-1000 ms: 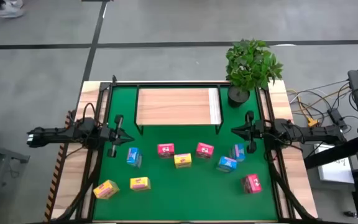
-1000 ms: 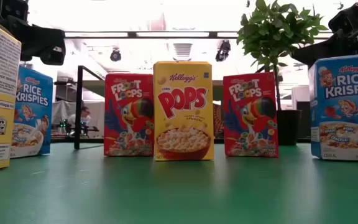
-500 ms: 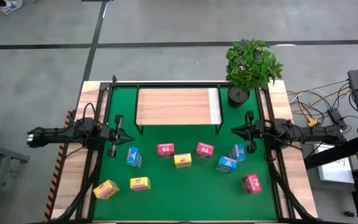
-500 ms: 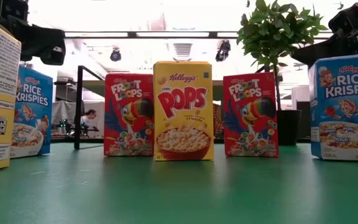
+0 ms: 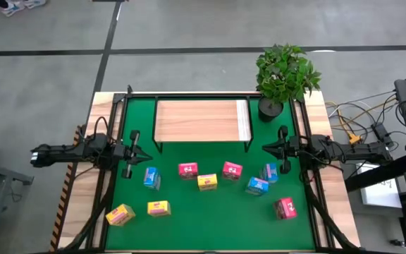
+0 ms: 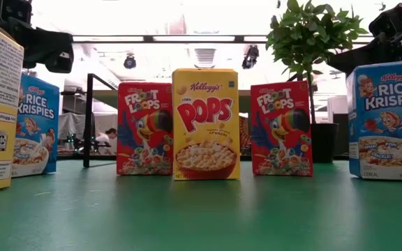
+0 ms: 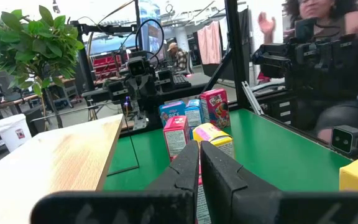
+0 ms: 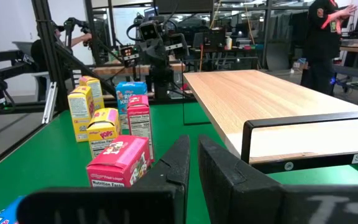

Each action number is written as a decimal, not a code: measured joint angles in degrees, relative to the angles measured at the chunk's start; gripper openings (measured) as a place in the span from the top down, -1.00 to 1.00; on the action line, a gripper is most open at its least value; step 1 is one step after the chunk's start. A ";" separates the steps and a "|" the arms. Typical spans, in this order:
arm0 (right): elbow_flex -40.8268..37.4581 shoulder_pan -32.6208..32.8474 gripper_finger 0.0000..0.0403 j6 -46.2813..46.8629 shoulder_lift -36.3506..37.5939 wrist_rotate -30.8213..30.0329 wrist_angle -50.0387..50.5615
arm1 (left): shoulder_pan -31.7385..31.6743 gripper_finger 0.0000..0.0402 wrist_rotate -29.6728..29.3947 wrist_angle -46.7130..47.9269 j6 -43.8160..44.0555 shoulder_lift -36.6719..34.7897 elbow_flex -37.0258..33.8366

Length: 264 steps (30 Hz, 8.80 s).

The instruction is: Stack cereal on shelf

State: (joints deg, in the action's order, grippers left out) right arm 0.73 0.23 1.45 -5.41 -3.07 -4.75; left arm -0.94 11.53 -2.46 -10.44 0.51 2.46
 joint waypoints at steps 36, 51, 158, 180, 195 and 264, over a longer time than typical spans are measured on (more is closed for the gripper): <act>0.00 0.01 0.89 0.00 0.01 0.00 0.02 | 0.01 1.00 0.00 0.00 0.02 0.00 0.00; 0.00 0.02 0.89 2.19 0.01 0.03 -0.07 | -0.01 1.00 0.02 0.00 0.01 0.00 0.00; 95.86 14.77 0.65 9.01 -96.74 -2.50 56.78 | 0.01 1.00 -0.66 -0.07 10.95 36.17 29.65; 96.67 14.63 -0.42 6.97 -102.28 -2.54 53.77 | 0.01 1.00 -0.66 -0.92 10.93 36.70 29.66; 96.63 14.49 -0.13 6.69 -103.26 -2.54 53.61 | -0.01 1.00 -0.66 -0.93 10.93 36.72 29.66; 133.00 -13.79 0.11 -3.75 -107.53 0.11 71.80 | -0.01 1.00 -0.63 -1.84 9.62 37.27 29.68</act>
State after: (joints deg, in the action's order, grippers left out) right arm 133.73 -13.56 -2.29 -112.94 -2.96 67.05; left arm -0.95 10.90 -4.29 -0.82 37.78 32.14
